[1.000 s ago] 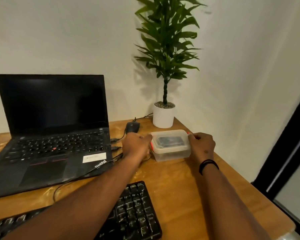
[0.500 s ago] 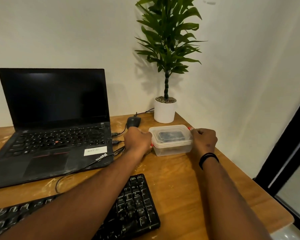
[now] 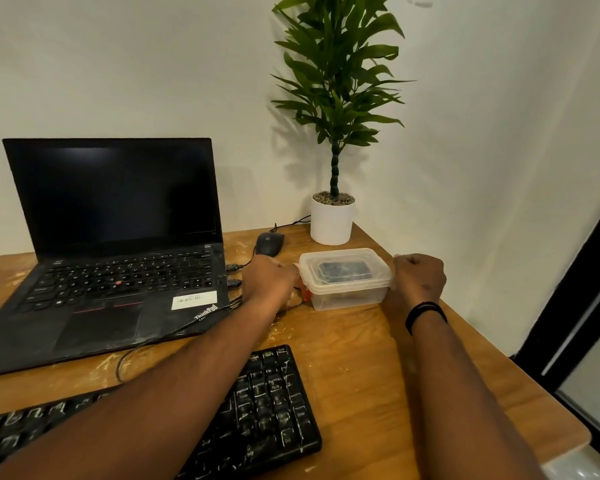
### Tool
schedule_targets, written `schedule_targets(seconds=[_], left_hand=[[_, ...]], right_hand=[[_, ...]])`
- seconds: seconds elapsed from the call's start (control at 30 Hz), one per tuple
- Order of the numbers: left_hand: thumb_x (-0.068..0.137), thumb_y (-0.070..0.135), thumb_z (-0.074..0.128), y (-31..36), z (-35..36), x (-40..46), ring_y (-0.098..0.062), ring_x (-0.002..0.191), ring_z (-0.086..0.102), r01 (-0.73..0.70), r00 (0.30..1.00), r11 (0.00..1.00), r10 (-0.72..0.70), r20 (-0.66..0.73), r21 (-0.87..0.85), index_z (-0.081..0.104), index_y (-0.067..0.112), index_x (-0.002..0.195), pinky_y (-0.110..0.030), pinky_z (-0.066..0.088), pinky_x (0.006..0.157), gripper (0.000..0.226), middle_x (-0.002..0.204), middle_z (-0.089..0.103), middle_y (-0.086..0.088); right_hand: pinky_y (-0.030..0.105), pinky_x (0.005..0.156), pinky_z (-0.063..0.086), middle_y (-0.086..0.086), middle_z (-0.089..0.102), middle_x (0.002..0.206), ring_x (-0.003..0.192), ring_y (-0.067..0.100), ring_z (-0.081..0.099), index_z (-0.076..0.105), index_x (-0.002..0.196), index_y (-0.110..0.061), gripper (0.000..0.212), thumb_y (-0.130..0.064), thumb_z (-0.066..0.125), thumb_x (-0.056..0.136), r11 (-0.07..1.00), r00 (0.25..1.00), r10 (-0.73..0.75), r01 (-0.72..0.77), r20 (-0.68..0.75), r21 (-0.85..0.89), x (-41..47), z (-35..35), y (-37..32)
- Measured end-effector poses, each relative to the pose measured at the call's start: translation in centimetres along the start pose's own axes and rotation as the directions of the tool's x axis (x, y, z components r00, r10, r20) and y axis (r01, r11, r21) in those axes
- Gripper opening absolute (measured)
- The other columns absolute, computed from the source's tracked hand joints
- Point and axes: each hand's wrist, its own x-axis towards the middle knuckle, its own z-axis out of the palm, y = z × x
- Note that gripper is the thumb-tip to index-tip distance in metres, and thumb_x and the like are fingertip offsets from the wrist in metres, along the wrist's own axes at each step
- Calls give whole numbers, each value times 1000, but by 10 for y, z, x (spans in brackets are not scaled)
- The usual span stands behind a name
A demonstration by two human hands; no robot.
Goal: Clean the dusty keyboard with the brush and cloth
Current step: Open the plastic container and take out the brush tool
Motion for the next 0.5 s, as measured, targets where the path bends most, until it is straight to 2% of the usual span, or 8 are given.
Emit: schedule_targets(seconds=[0.07, 0.17, 0.27, 0.33, 0.5], left_hand=[[89, 22, 73, 1, 2, -1, -26, 61, 68, -9, 1000, 1000, 9, 13, 10, 73, 10, 80, -46, 64, 70, 15, 72, 72, -13], [87, 19, 75, 4, 6, -3, -23, 60, 65, -11, 1000, 1000, 11, 14, 11, 72, 11, 84, -42, 63, 68, 10, 78, 73, -12], [91, 14, 72, 9, 5, -7, -19, 48, 60, 22, 1000, 998, -21, 11, -60, 70, 10, 89, -30, 56, 50, 4, 76, 71, -13], [93, 11, 69, 15, 2, -14, -17, 43, 58, -5, 1000, 995, 5, 1, -98, 71, 9, 88, -27, 55, 46, 6, 70, 71, -12], [96, 3, 63, 35, -12, -39, -20, 53, 67, -109, 993, 958, 119, 19, -266, 73, 8, 88, -33, 61, 56, 13, 74, 73, -14]], right_hand=[[20, 51, 33, 4, 51, 55, 51, 16, 45, 52, 55, -10, 43, -19, 61, 96, 999, 998, -4, 7, 68, -47, -2, 2, -3], [22, 53, 39, 6, 58, 61, 56, 17, 52, 63, 64, -5, 35, -21, 61, 96, 990, 991, -54, 70, 124, -126, -3, 4, -4], [27, 60, 47, 8, 61, 65, 60, 22, 54, 68, 70, 1, 31, -18, 60, 95, 988, 988, -90, 104, 129, -111, -5, 1, -6], [28, 62, 44, 6, 60, 64, 60, 20, 51, 64, 65, -2, 33, -16, 59, 94, 988, 987, -129, 137, 95, -77, -7, -5, -13], [29, 59, 32, 2, 43, 59, 56, 16, 36, 46, 59, -5, 46, -27, 56, 99, 972, 993, -112, 117, -36, 203, -31, -30, -26]])
